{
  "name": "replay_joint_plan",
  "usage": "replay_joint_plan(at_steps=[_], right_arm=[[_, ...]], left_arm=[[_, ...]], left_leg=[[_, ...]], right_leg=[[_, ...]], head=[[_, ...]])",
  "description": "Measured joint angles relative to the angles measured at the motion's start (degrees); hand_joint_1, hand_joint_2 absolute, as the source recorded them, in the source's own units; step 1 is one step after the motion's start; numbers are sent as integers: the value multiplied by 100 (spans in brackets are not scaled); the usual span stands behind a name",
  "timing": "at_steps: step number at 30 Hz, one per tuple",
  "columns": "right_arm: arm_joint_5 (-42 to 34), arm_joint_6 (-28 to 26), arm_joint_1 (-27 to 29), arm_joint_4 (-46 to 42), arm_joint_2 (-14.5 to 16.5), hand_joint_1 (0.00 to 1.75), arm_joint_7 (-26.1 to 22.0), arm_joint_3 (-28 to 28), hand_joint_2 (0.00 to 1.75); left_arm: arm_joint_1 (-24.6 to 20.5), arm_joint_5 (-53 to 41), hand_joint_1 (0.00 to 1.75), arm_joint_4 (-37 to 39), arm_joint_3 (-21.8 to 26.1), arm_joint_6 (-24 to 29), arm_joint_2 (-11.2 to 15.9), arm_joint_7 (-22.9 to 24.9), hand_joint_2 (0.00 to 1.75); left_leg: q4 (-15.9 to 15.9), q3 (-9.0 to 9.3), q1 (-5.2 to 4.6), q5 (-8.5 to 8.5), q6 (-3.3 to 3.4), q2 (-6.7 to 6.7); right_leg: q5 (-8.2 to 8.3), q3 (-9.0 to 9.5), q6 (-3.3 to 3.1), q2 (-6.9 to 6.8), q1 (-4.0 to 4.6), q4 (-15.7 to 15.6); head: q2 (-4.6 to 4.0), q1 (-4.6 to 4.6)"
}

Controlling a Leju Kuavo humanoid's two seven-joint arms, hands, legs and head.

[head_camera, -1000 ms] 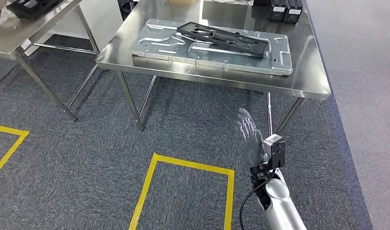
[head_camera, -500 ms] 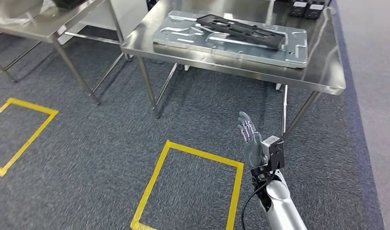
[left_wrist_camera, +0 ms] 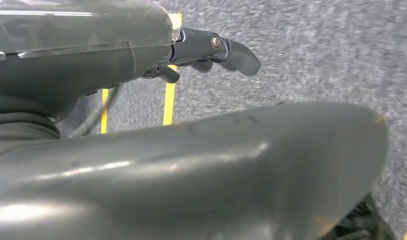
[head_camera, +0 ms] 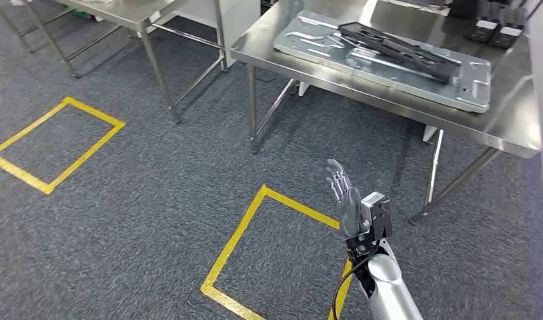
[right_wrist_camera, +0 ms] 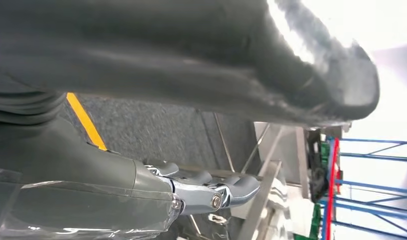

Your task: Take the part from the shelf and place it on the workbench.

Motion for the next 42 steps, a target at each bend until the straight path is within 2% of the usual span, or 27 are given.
replay_joint_plan(at_steps=[1,2,3,5,7,9,12,15,17,18,19,20,21,23,24,26,27,29,31,32,33,34,35,37,39,41,42], right_arm=[[8,0,8,1,1,0,2,-5,0],[13,0,11,1,1,0,3,-8,0],[17,0,11,-1,1,0,2,-12,0],[24,2,10,-3,-1,0,0,-36,0],[36,14,13,-6,0,0,2,-60,0],[44,29,1,-8,13,0,4,-64,0],[45,33,-21,-9,28,0,3,-69,0],[44,34,-24,-9,30,0,2,-71,0],[43,35,-22,-9,33,0,2,-72,0],[43,39,-19,-5,37,0,3,-73,0],[45,44,-17,-1,40,0,4,-73,0],[46,50,-15,4,43,0,4,-73,0],[50,57,-19,8,47,0,3,-73,0],[58,73,-41,15,49,0,-3,-73,0],[62,84,-63,26,55,0,-8,-73,0],[64,105,-120,57,76,0,-15,-73,0],[65,110,-149,73,87,0,-17,-73,0],[66,111,-184,99,95,0,-23,-74,0],[67,107,-184,137,92,0,-27,-75,0],[67,105,-178,158,91,0,-27,-75,0],[67,103,-174,180,91,0,-26,-75,0],[67,103,-175,196,91,0,-26,-75,0],[67,103,-178,207,91,0,-27,-75,0],[67,102,-190,217,89,0,-28,-78,0],[69,101,-198,227,85,0,-31,-84,0],[75,102,-202,236,90,0,-39,-86,0],[79,102,-206,238,93,0,-41,-86,0]], left_arm=[[11,-1,0,0,0,-1,-1,-1,0],[21,-1,0,0,0,-1,-1,-1,0],[26,-2,0,0,0,0,-1,-1,0],[16,-2,0,1,0,2,-13,-1,0],[3,-2,0,2,0,5,-22,-1,0],[10,-1,0,2,0,10,-18,1,0],[27,0,0,0,0,20,-11,2,0],[29,0,0,0,0,21,-11,3,0],[21,0,0,0,0,21,-11,4,0],[19,-1,0,0,0,21,-9,5,0],[19,-1,0,0,0,22,-5,7,0],[20,-2,0,0,0,22,-2,9,0],[23,-2,0,0,0,24,1,12,0],[13,3,0,0,0,28,2,14,0],[13,9,0,0,0,33,2,12,0],[26,19,0,0,1,42,4,7,0],[35,22,0,0,2,45,6,4,0],[36,27,0,0,2,52,8,1,0],[30,34,0,0,2,57,7,-2,0],[31,36,0,0,2,58,7,-2,0],[37,37,0,0,2,58,7,-3,0],[43,36,0,0,2,58,7,-3,0],[47,36,0,0,2,58,7,-3,0],[45,32,0,1,2,58,2,-3,0],[37,20,0,1,2,55,-2,-2,0],[39,5,0,1,2,49,-1,2,0],[44,1,0,1,2,46,-1,4,0]], left_leg=[[7,-14,-23,11,7,-74],[14,-19,-43,18,9,-151],[23,-19,-58,21,8,-225],[53,-52,-70,28,-10,-364],[74,-123,-40,45,-63,-488],[76,-162,-15,55,-128,-580],[148,-190,-48,-1,-187,-423],[222,-224,-56,-51,-201,-321],[542,-386,-42,-218,-225,-189],[861,-572,-6,-297,-268,-97],[1027,-682,32,-289,-312,-22],[1023,-705,69,-202,-353,74],[769,-604,89,-47,-380,205],[206,-336,63,143,-329,354],[126,-309,43,145,-291,368],[127,-333,29,168,-208,250],[112,-335,33,186,-169,199],[76,-334,52,230,-94,94],[74,-353,38,249,-53,-23],[77,-361,25,253,-44,-94],[83,-367,11,256,-38,-171],[90,-370,0,258,-36,-252],[101,-370,-9,260,-37,-334],[131,-383,-22,262,-53,-481],[150,-424,-10,275,-105,-605],[131,-457,11,303,-185,-724],[138,-467,9,304,-214,-689]], right_leg=[[48,0,-27,15,17,34],[201,112,-65,38,36,-162],[415,310,-116,112,56,-537],[689,665,-219,400,73,-1259],[712,769,-260,549,89,-1531],[725,798,-271,429,89,-1602],[755,880,-300,278,38,-1711],[752,892,-311,253,39,-1721],[744,901,-329,180,37,-1721],[728,908,-327,55,33,-1712],[708,913,-315,-76,27,-1698],[682,920,-294,-215,19,-1678],[652,927,-261,-338,15,-1654],[614,935,-195,-439,32,-1617],[607,937,-159,-482,46,-1610],[606,946,-91,-555,47,-1618],[575,944,-57,-524,35,-1593],[323,801,-22,-297,11,-1247],[-70,447,-25,-52,14,-489],[-183,280,-32,-8,20,-159],[-189,188,-43,13,24,7],[-80,208,-62,27,25,-54],[114,330,-88,65,25,-322],[465,681,-154,318,24,-1083],[572,859,-186,511,35,-1488],[578,883,-211,431,45,-1541],[595,905,-238,359,40,-1577]], head=[[0,0],[0,0],[0,0],[1,-8],[1,-12],[1,-8],[0,-7],[0,-21],[0,-39],[0,-47],[0,-46],[0,-46],[0,-46],[0,-38],[0,-33],[0,-24],[0,-22],[0,-19],[0,-18],[0,-18],[0,-19],[0,-19],[0,-19],[0,-21],[1,-20],[1,-19],[0,-19]])
